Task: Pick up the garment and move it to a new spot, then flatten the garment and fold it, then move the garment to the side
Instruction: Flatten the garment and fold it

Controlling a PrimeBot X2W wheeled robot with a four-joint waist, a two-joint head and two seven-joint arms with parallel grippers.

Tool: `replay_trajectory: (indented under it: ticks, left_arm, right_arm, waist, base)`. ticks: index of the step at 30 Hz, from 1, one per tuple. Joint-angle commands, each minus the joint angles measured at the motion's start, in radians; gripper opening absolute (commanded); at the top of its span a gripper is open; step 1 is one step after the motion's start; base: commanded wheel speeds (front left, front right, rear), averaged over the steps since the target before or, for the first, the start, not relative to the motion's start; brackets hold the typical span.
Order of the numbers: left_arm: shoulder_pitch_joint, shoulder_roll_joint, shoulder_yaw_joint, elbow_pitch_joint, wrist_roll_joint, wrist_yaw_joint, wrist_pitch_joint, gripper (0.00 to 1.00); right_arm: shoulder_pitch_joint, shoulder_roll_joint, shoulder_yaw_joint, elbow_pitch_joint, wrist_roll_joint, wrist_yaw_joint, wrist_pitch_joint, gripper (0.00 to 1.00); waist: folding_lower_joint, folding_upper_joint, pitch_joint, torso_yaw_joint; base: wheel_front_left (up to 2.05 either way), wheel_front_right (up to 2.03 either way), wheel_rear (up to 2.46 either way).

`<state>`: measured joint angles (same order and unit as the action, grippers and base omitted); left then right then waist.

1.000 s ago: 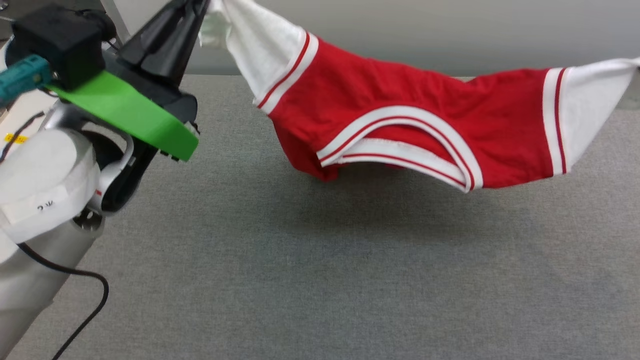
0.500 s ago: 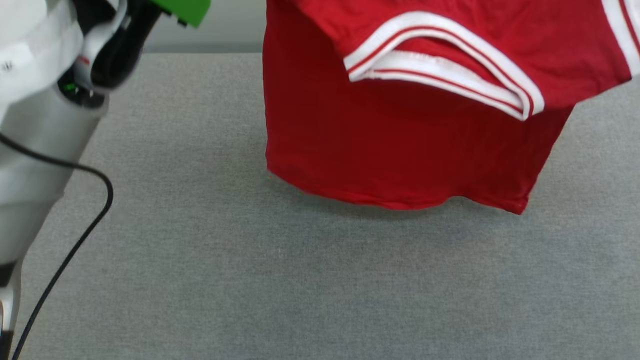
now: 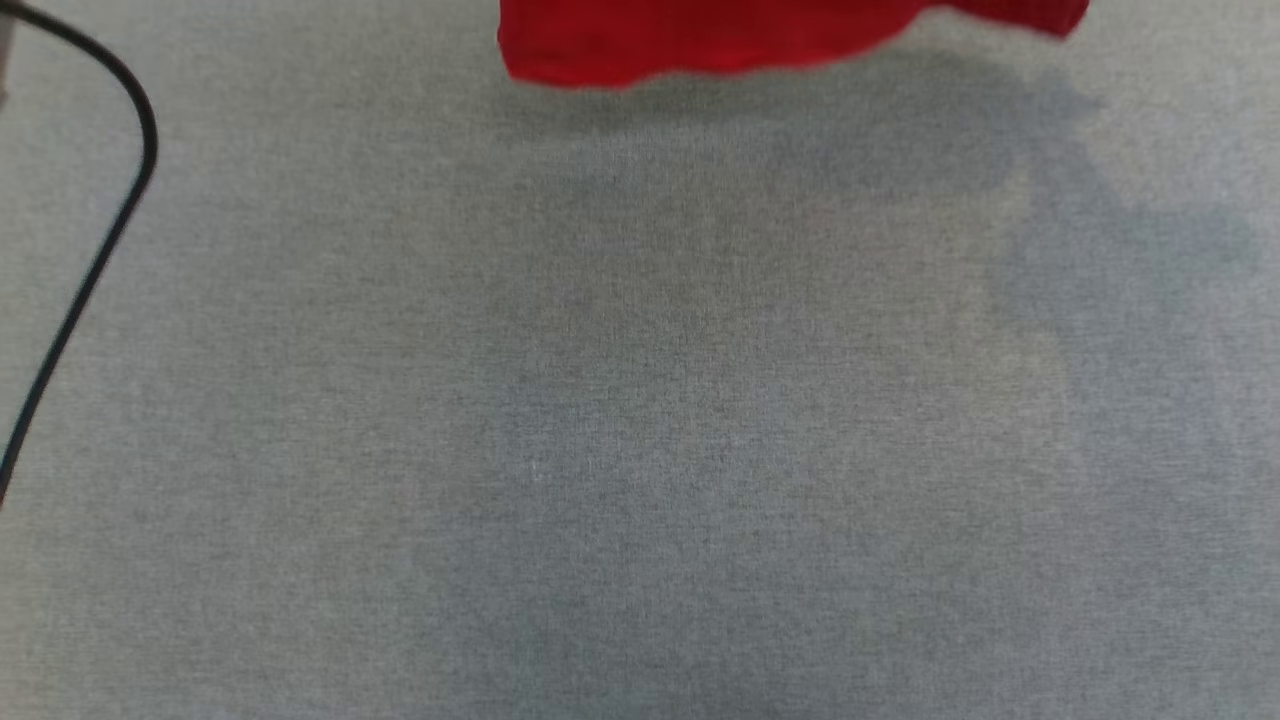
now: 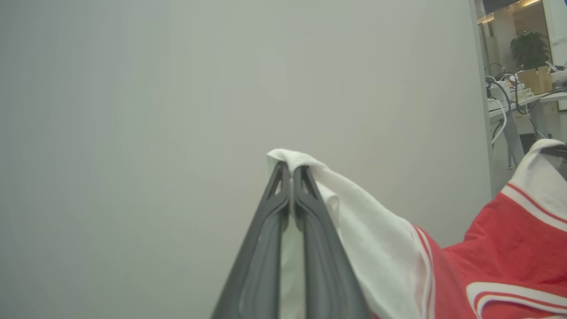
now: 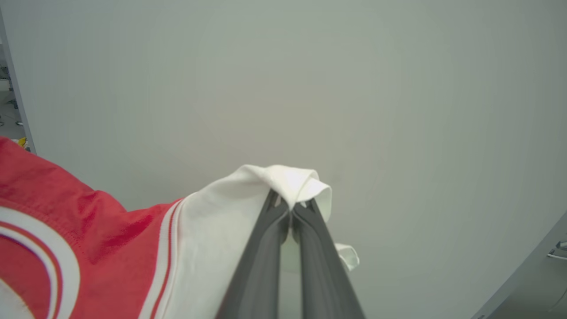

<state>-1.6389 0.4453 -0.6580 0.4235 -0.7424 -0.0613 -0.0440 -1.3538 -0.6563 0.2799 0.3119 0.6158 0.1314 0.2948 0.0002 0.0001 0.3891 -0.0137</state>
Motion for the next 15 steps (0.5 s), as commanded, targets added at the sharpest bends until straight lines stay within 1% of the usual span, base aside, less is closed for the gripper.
replay_trajectory:
  ticks: [1, 6, 9, 12, 15]
  left_arm:
    - [-0.043, -0.007, 0.006, 0.026, 0.014, -0.004, -0.013, 0.0]
    - [-0.132, -0.006, 0.018, 0.097, 0.032, -0.009, -0.032, 0.0]
    - [-0.151, -0.001, 0.044, 0.132, 0.012, -0.013, -0.052, 0.0]
    - [-0.126, 0.008, 0.057, 0.161, -0.006, -0.02, -0.082, 0.0]
    - [-0.078, 0.01, 0.047, 0.196, -0.008, -0.029, -0.11, 0.0]
  right_arm:
    - [-0.052, 0.018, 0.02, 0.038, -0.014, -0.001, -0.021, 0.0]
    - [-0.21, 0.046, 0.087, 0.168, -0.051, -0.001, -0.078, 0.0]
    - [-0.29, 0.063, 0.116, 0.249, -0.063, -0.001, -0.115, 0.0]
    - [-0.326, 0.084, 0.138, 0.322, -0.057, -0.001, -0.152, 0.0]
    - [-0.316, 0.098, 0.181, 0.38, -0.038, -0.001, -0.19, 0.0]
  waist:
    - [-0.0002, -0.0001, 0.089, -0.009]
    - [-0.0002, -0.0001, 0.14, -0.02]
    - [-0.0002, -0.0001, 0.164, -0.024]
    - [-0.0002, -0.0001, 0.176, -0.024]
    - [-0.0002, -0.0001, 0.177, -0.021]
  base:
    - [0.0, 0.0, 0.0]
    - [0.0, 0.0, 0.0]
    - [0.0, 0.0, 0.0]
    - [0.0, 0.0, 0.0]
    - [0.0, 0.0, 0.0]
